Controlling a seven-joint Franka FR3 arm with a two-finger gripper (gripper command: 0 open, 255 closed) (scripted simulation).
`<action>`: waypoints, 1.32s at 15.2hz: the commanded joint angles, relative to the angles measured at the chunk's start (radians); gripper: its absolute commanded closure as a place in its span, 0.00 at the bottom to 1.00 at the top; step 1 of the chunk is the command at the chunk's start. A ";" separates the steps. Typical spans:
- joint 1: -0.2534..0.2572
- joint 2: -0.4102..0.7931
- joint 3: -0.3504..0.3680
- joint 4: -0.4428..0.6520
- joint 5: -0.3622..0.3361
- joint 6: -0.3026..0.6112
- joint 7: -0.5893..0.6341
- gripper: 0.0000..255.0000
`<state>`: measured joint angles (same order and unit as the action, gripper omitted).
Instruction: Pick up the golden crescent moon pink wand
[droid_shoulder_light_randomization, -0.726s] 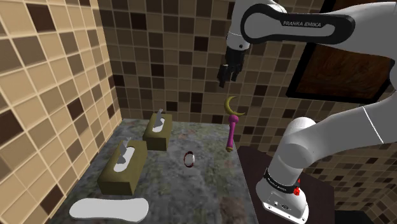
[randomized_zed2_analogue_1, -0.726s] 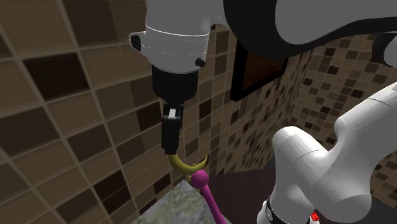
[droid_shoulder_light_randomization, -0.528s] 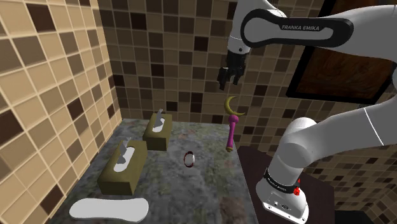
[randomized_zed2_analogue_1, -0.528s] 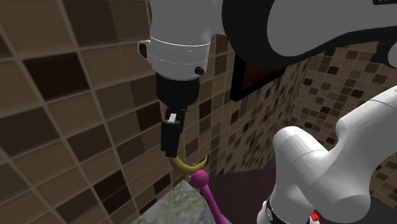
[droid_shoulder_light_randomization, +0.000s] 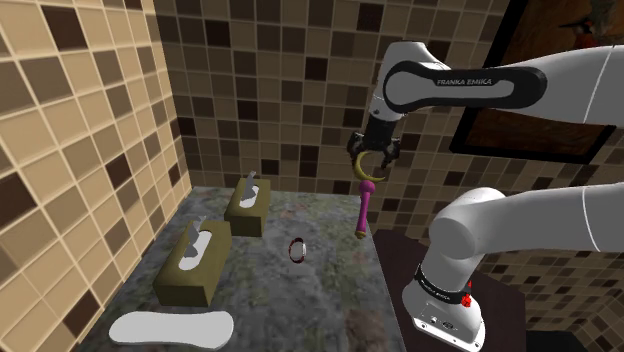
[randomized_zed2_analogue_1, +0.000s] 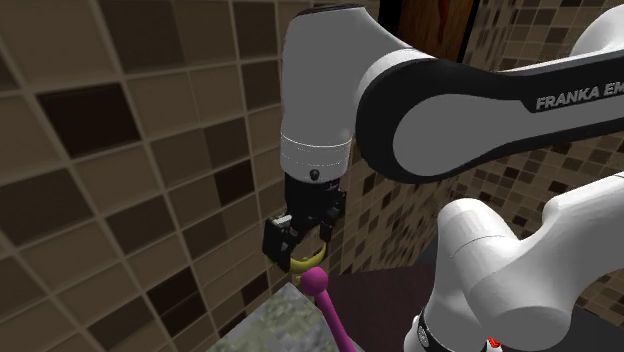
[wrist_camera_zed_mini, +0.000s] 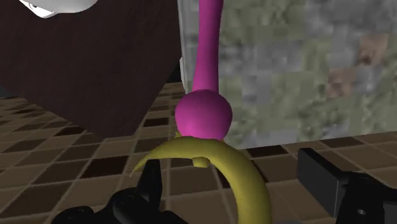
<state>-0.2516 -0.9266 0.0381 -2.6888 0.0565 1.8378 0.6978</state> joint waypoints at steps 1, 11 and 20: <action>-0.044 -0.056 0.023 -0.082 0.053 0.023 0.146 0.00; -0.041 -0.047 0.031 -0.179 0.063 0.129 0.139 1.00; -0.041 -0.045 0.031 -0.179 0.063 0.131 0.139 1.00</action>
<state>-0.2927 -0.9724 0.0689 -2.8677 0.1195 1.9668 0.8373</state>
